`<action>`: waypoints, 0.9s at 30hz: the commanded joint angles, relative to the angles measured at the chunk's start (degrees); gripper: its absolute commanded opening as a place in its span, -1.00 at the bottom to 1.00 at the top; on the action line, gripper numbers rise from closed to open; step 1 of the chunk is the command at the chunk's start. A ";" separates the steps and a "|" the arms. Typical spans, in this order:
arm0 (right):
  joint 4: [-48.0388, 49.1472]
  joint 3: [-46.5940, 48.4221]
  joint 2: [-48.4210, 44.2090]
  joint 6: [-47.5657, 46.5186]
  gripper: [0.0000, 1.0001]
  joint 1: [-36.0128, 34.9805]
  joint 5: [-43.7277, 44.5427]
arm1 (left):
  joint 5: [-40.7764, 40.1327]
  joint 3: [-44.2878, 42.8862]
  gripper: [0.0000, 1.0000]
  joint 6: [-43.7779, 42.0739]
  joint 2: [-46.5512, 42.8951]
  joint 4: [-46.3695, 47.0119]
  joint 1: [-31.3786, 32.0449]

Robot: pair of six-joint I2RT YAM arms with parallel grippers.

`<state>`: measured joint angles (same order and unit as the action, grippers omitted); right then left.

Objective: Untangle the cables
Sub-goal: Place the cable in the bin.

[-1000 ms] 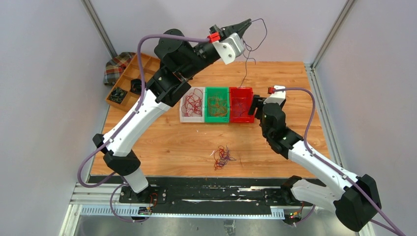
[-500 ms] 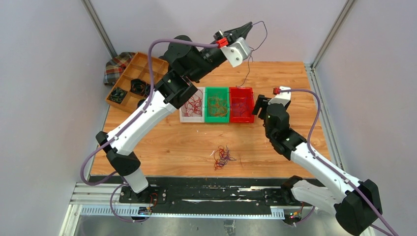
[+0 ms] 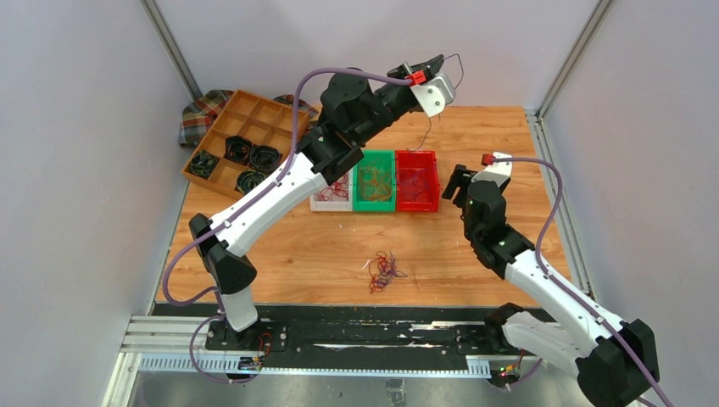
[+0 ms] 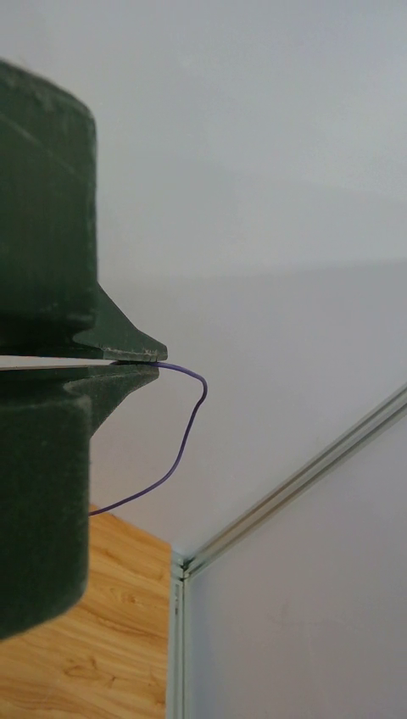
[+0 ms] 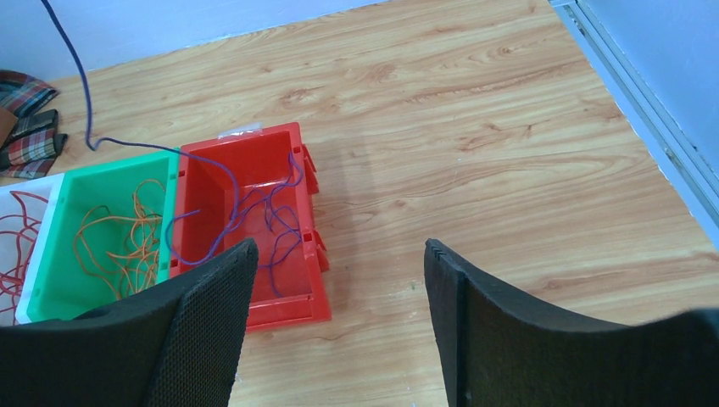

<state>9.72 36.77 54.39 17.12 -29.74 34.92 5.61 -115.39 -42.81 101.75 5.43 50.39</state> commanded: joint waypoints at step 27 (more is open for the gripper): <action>-2.10 -3.44 -5.34 6.26 0.43 5.60 -2.24 | -1.12 1.27 -0.99 3.22 3.65 1.35 1.20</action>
<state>8.08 33.78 49.82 21.52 -25.39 32.93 4.97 -113.14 -39.33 105.56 6.87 50.87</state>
